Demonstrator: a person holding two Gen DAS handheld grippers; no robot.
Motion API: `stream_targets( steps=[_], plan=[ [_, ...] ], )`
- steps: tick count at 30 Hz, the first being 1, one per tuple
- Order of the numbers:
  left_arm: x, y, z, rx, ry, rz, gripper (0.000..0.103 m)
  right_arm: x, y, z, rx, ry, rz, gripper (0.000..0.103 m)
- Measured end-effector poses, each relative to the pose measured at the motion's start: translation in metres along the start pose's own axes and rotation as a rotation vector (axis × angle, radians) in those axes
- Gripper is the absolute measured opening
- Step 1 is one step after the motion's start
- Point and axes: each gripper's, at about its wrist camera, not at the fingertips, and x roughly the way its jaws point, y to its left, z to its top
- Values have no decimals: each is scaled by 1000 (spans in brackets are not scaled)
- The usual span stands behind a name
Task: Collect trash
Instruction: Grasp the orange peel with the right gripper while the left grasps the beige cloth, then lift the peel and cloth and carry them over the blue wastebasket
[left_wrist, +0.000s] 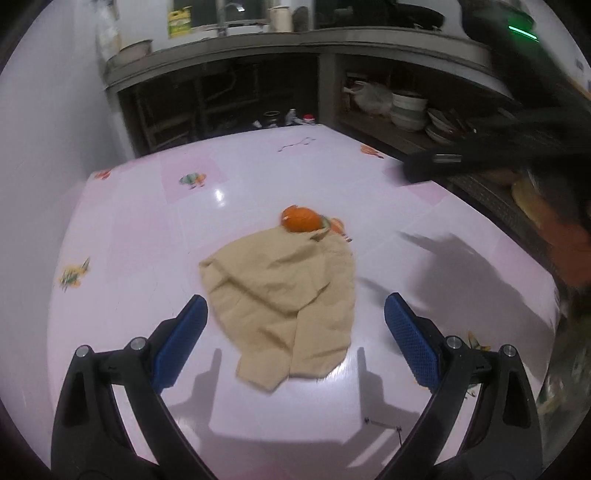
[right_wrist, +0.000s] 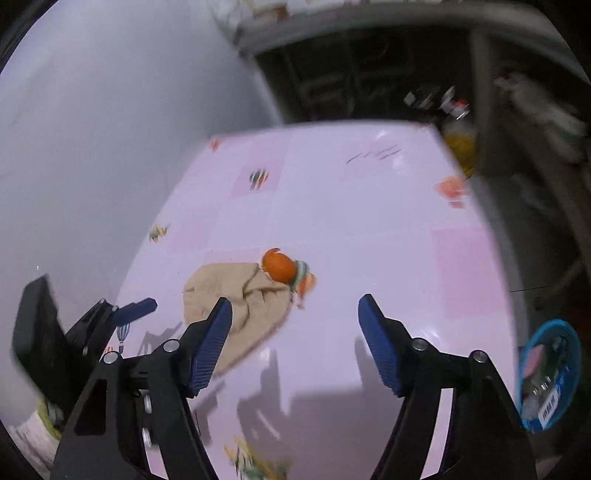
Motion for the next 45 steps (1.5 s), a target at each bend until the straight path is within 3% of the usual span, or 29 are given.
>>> stream_targets(
  steps=[3,7,10,15,21,25,32,45],
  plan=[
    [18,1,10,41,28,-26,93,49,-1,30,20,110,12,60],
    [46,3,18,74,101,-33,92,88,4,44,16,192,-2,58],
    [60,6,17,77,155,-28,76,101,10,46,-10,219,-12,56],
    [67,12,16,43,175,-23,69,115,17,49,-82,234,-69,49],
    [62,16,12,5,175,-15,50,116,14,50,-82,243,-59,26],
    [59,18,11,-11,171,-7,37,109,7,46,-55,232,-65,18],
    [52,15,9,-22,177,10,12,81,-20,30,77,165,-45,14],
    [27,13,6,-82,148,-32,7,6,-41,-25,230,-26,-41,14]
  ],
)
